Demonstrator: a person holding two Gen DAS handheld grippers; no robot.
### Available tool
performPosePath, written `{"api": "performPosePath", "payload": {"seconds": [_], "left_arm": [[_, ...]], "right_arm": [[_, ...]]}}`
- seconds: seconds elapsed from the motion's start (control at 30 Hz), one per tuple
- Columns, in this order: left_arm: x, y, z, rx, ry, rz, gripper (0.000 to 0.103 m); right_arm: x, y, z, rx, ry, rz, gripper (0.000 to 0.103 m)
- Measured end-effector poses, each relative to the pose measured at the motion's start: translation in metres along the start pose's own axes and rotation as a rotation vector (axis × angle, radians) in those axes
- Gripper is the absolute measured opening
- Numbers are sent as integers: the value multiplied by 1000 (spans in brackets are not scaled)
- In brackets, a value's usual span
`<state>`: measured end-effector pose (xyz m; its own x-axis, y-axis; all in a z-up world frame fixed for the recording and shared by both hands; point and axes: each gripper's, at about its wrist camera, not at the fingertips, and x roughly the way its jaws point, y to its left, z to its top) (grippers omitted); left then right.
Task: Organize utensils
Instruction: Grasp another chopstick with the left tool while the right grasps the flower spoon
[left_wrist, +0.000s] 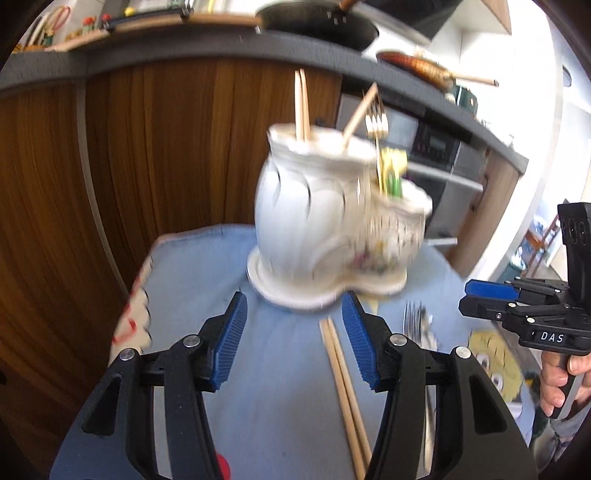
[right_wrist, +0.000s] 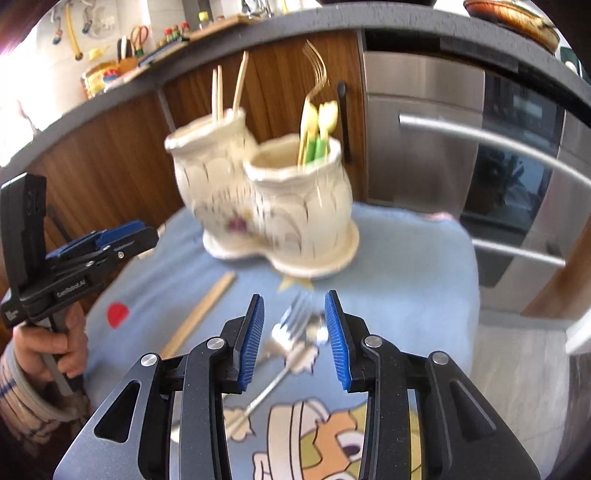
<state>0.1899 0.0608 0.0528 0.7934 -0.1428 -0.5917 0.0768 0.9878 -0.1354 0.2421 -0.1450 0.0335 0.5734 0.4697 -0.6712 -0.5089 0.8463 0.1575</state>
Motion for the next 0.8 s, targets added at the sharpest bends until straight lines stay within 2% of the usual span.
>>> {"api": "performPosePath", "payload": {"seconds": [0.27,0.5,0.8], "left_arm": [[22,-7,-30,43,111,1,54],[30,-11,-35,74,156,4,52],[39,-17,-39,93,203,21,43]], "right_arm": [[15,1,-32,26,50,-10,36],[26,8,-42,1,84,-38,37],[33,24,-44,-46,85,-79,37]]}}
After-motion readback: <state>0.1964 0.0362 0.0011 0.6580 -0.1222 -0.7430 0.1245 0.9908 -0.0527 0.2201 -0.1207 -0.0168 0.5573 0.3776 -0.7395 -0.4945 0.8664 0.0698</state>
